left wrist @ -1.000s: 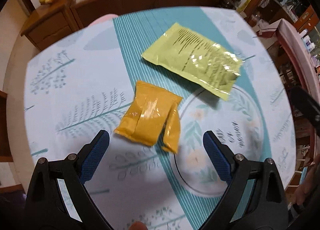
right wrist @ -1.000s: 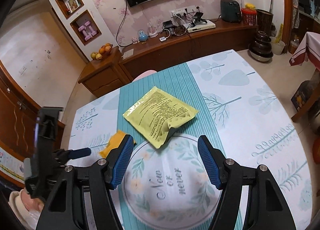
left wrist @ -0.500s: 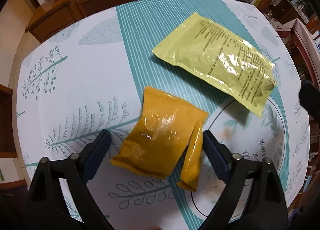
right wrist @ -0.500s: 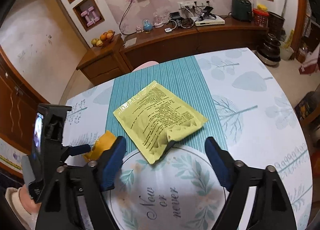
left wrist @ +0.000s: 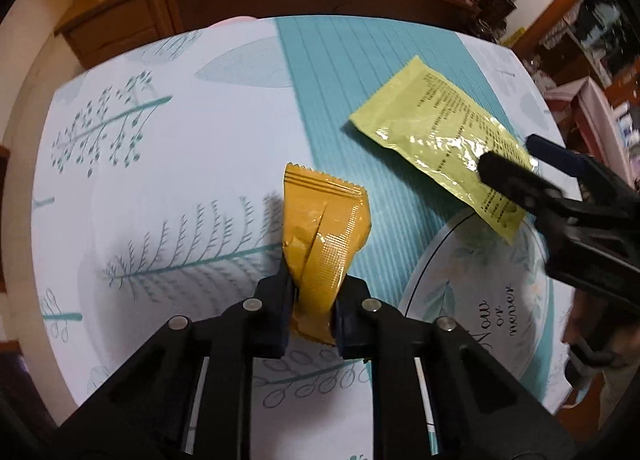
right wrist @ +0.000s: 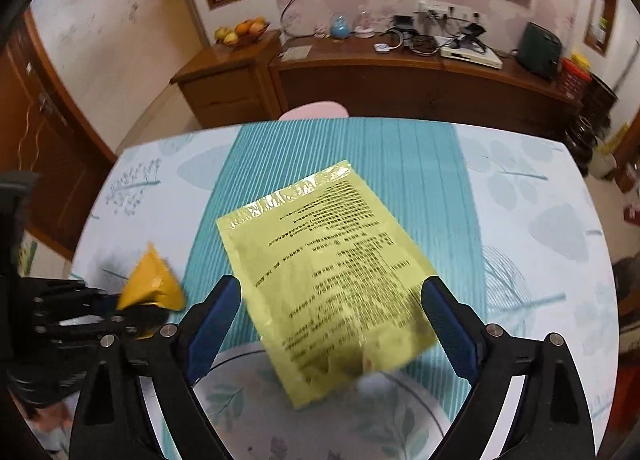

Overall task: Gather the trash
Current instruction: 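Grasp the orange packet with the left tool while the right grasps the yellow printed packet, then carry the orange and yellow packets over the black bin with both tools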

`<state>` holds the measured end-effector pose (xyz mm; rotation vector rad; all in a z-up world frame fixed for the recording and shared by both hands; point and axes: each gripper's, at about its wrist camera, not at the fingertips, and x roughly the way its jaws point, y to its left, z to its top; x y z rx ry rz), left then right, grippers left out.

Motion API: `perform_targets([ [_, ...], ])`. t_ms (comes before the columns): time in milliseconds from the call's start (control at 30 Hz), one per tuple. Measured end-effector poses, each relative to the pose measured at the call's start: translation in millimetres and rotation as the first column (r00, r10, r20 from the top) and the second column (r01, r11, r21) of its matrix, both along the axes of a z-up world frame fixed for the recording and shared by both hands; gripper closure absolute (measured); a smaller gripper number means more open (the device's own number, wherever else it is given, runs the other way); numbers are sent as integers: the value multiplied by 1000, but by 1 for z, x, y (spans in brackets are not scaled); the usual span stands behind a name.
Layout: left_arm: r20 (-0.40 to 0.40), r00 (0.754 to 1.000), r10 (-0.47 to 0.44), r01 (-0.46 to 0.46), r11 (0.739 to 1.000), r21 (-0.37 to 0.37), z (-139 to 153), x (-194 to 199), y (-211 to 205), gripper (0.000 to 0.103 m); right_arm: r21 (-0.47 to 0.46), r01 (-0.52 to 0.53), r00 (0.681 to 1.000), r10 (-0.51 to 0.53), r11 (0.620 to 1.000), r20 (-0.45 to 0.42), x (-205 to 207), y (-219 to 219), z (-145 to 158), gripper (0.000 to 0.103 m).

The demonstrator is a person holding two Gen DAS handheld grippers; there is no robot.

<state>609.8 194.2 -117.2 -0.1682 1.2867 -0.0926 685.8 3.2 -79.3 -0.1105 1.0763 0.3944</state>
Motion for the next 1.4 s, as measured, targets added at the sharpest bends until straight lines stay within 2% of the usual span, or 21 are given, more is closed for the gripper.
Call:
perform_targets([
  [267,-13,999,46,-47,998,-43,2,-9,29,90,-151,-121,992,114,981,-56,12,33,-37,10],
  [333,-16,999,50,-51,998,-49,2,-10,32,90,-141,-118,992,110,983,-63,15,34,-39,11],
  [400,-23,998,53,-54,997,-52,0,-9,30,90,-134,-100,994,93,986,-56,16,31,-40,18],
  [500,-19,998,54,-55,997,-52,0,-11,29,90,-137,-66,998,61,988,-35,19,20,-36,47],
  [567,-18,998,54,-55,997,-54,0,-12,27,90,-103,-29,998,24,994,-51,24,5,-33,74],
  [600,-20,998,53,-54,997,-57,-1,-13,25,90,-86,-17,998,11,996,-64,25,-1,-30,78],
  [633,-24,999,48,-50,997,-63,-1,-14,23,90,-51,-13,996,8,999,-88,27,-6,-28,103],
  [733,-25,999,35,-36,997,-63,0,-16,19,90,7,34,991,-33,999,-131,31,-23,-24,100],
  [800,-21,999,27,-28,997,-67,2,-19,17,90,64,78,989,-69,995,-128,32,-35,-18,79],
  [833,-19,1000,24,-26,997,-68,3,-19,15,90,87,97,989,-85,991,-123,33,-40,-16,53],
  [867,-17,1000,23,-25,997,-70,3,-19,13,90,106,115,988,-103,988,-118,34,-45,-14,39],
  [1000,-4,1000,20,-20,997,-81,8,-21,9,90,155,165,982,-147,974,-123,39,-60,-14,38],
  [1167,5,1000,9,-9,996,-91,12,-19,9,90,165,206,966,-174,965,-191,48,-77,-26,38],
  [1300,4,1000,10,-10,995,-101,12,-16,14,90,292,292,937,-211,911,-279,57,-105,-31,38],
  [1400,1,1000,10,-10,994,-112,12,-15,16,90,362,306,925,-184,881,-334,59,-117,-33,39],
])
